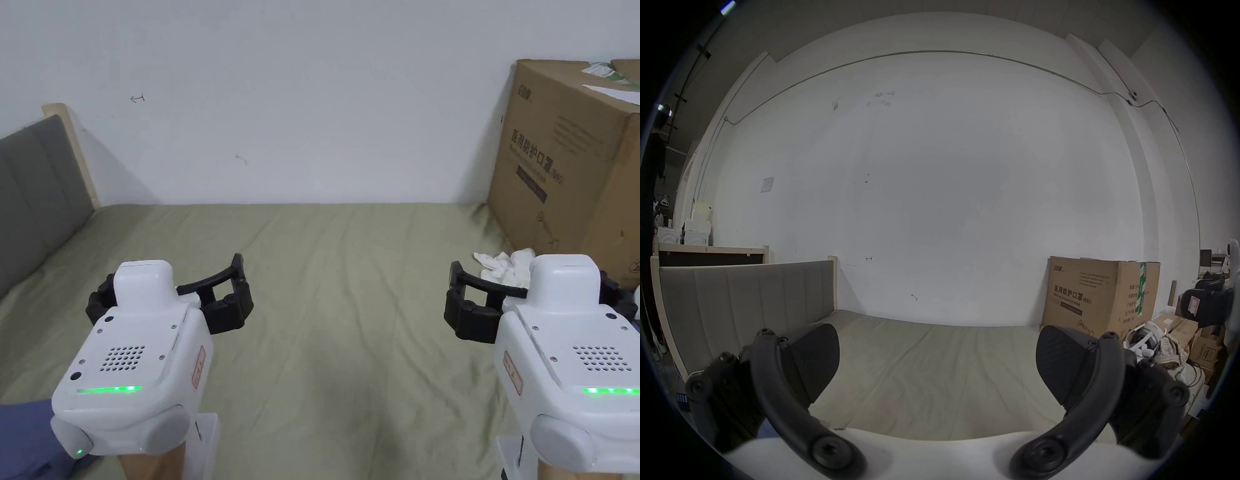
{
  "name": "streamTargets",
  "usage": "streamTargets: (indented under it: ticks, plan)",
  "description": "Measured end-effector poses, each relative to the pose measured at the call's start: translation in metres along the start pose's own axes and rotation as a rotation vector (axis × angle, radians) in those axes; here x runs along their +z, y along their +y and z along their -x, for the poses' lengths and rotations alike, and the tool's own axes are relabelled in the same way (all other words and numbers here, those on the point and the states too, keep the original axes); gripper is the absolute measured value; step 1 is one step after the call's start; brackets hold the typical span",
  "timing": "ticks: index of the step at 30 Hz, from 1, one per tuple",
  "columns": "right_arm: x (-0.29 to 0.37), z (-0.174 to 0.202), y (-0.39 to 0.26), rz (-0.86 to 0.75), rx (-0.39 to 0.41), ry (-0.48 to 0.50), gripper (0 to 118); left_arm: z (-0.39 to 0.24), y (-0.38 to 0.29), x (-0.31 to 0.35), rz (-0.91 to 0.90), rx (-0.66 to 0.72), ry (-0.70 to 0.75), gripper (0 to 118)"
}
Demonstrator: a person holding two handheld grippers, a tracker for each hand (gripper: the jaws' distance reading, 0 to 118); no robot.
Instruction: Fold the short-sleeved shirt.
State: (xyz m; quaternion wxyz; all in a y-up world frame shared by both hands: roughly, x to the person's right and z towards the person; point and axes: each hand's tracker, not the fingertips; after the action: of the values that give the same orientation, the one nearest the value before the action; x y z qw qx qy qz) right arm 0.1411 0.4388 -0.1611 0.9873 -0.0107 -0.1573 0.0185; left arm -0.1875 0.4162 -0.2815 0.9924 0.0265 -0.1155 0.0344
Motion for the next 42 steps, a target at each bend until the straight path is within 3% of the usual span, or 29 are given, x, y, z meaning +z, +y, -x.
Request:
streamTargets:
  ticks: [42]
  plan:
    - [0.009,-0.007,-0.003,0.002,-0.022,0.002,118,-0.01,0.004,0.002,-0.003,-0.073,-0.01,118]
